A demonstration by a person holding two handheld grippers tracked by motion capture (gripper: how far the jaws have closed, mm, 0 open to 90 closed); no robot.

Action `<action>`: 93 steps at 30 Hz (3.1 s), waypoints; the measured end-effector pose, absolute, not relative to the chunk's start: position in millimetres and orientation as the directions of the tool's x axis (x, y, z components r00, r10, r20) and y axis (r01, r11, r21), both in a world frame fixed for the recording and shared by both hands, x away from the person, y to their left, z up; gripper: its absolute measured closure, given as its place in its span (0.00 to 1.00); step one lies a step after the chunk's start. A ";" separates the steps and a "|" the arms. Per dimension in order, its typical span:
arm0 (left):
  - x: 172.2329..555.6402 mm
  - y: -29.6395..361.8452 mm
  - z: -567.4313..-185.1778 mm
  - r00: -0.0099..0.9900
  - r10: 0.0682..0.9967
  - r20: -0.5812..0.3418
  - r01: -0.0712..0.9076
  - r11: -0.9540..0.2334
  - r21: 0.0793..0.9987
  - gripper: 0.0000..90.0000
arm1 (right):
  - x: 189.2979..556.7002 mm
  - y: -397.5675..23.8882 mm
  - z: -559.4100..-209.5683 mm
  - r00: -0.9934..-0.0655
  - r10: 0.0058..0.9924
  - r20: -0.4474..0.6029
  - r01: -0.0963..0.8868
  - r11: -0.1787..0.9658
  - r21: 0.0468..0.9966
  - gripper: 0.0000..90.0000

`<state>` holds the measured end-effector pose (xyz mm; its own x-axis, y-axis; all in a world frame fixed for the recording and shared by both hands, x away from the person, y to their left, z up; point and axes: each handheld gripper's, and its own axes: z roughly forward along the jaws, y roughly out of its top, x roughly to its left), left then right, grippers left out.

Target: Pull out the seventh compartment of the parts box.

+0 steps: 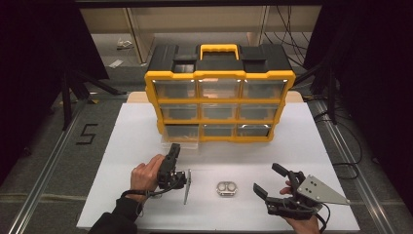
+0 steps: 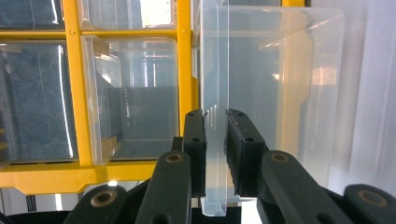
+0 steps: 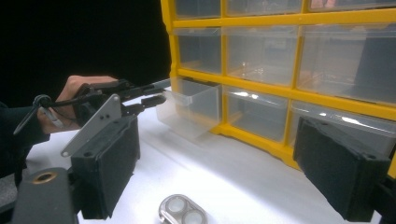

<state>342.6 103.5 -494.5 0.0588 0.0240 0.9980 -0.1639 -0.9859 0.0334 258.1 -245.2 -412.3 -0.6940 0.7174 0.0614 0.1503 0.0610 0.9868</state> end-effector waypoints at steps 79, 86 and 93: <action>323.1 90.9 -427.1 0.865 0.499 0.061 0.142 -0.359 0.922 0.21 | 258.0 -246.7 -411.9 -0.694 0.716 0.066 0.153 0.056 0.987 0.17; 323.7 86.6 -428.3 0.877 0.479 0.041 0.155 -0.364 0.919 0.20 | 258.3 -247.9 -411.6 -0.692 0.719 0.072 0.161 0.056 0.985 0.17; 325.1 81.6 -428.1 0.893 0.448 0.036 0.159 -0.391 0.907 0.19 | 259.2 -248.5 -411.9 -0.695 0.715 0.072 0.156 0.052 0.986 0.17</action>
